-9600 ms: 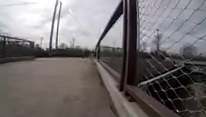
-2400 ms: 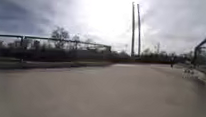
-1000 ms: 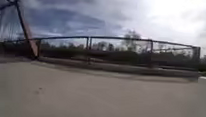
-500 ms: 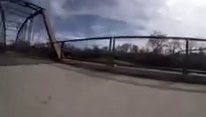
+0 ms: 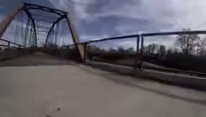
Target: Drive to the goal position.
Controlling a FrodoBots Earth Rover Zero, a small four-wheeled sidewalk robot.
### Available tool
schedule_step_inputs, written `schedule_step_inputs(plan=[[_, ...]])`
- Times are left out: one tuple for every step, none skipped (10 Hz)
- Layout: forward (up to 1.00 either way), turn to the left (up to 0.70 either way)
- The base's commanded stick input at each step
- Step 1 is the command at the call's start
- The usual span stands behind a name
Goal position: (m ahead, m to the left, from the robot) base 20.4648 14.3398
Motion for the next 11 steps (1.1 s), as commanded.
schedule_step_inputs(plan=[[1.00,0.39],[1.00,0.39],[1.00,0.39],[1.00,0.39],[1.00,0.39],[1.00,0.29],[1.00,0.09],[1.00,0.03],[1.00,0.01],[1.00,0.01],[1.00,0.01]])
